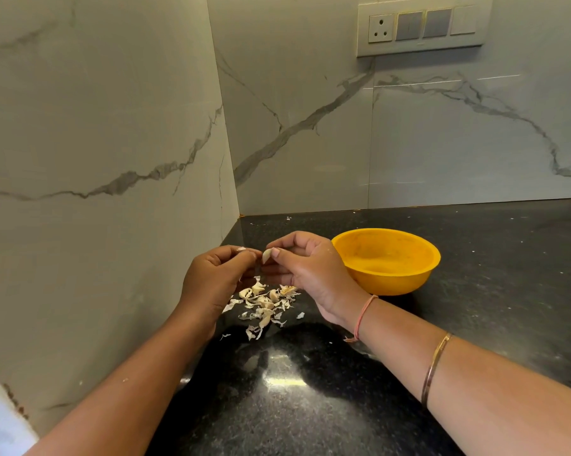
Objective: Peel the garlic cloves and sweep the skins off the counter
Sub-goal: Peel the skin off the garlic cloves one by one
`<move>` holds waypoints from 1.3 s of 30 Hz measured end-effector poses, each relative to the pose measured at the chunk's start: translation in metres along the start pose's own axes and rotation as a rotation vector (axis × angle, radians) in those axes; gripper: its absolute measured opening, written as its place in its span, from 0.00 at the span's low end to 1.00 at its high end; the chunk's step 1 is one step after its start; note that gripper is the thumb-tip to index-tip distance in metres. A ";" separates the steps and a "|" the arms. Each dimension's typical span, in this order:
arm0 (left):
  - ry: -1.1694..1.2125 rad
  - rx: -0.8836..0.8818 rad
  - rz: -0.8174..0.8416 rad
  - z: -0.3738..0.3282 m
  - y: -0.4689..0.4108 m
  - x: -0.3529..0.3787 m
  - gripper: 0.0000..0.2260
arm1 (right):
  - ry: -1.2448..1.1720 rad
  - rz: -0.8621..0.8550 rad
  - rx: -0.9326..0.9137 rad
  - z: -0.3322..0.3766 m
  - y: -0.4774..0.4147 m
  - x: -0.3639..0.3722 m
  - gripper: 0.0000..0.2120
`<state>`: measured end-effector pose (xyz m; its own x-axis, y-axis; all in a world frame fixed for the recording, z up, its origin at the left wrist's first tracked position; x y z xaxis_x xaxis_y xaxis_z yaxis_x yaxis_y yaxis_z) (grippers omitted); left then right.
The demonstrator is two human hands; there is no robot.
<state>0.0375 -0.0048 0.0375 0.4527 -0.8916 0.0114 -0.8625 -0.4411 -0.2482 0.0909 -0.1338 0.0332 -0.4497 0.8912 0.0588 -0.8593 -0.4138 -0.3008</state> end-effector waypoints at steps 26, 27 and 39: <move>-0.323 0.125 0.009 -0.005 0.001 0.001 0.06 | 0.409 -0.065 -0.219 0.008 0.000 0.002 0.08; -0.323 0.129 0.007 -0.005 0.001 0.001 0.06 | 0.398 -0.059 -0.215 0.008 0.000 0.002 0.08; -0.229 0.052 -0.104 0.001 -0.004 -0.009 0.16 | -0.176 0.020 0.061 0.003 -0.001 -0.001 0.04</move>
<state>0.0367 0.0053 0.0370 0.5829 -0.7926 -0.1789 -0.7986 -0.5181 -0.3063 0.0919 -0.1352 0.0358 -0.4979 0.8386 0.2210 -0.8605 -0.4462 -0.2458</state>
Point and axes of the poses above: each hand's wrist, its own y-axis away from the middle knuckle, its own x-axis out of the palm, z = x × y, the point moved 6 cm from there along -y, towards the middle knuckle, and after that the axes turned 3 degrees about y, right-handed, at the moved point
